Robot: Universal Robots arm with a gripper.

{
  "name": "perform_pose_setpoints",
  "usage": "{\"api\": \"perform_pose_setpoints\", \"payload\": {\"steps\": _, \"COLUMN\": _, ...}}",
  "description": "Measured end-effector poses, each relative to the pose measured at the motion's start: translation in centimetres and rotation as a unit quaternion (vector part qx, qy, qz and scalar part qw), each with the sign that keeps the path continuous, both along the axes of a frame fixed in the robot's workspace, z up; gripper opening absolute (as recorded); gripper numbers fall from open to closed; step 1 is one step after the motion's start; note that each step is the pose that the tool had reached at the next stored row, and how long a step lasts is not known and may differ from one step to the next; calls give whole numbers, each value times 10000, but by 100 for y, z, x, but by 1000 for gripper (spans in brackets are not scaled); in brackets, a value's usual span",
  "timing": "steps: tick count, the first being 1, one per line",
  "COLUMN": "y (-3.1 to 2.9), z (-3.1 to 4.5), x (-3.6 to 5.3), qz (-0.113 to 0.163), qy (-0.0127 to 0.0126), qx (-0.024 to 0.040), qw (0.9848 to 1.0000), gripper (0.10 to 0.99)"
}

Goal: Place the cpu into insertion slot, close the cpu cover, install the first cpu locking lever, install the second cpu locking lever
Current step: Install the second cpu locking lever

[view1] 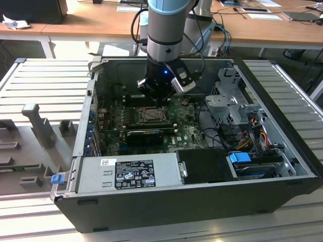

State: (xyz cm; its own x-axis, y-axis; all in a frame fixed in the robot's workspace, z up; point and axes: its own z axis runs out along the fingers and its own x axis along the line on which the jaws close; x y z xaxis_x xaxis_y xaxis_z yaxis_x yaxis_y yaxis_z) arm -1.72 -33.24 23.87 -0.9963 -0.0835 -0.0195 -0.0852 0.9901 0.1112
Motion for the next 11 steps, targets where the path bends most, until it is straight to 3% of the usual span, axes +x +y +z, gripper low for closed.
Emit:
{"api": "perform_pose_setpoints", "payload": {"steps": 2, "y": -18, "z": 2, "x": 0, "qz": 1, "qy": 0, "qx": 0, "qw": 10000, "gripper": 106}}
{"api": "perform_pose_setpoints", "payload": {"steps": 7, "y": -145, "z": -2, "x": -2, "qz": 0, "qy": 4, "qx": 0, "qw": 10000, "gripper": 106}}
{"api": "perform_pose_setpoints", "payload": {"steps": 11, "y": -267, "z": -7, "x": -3, "qz": 0, "qy": 45, "qx": 0, "qw": 10000, "gripper": 106}}
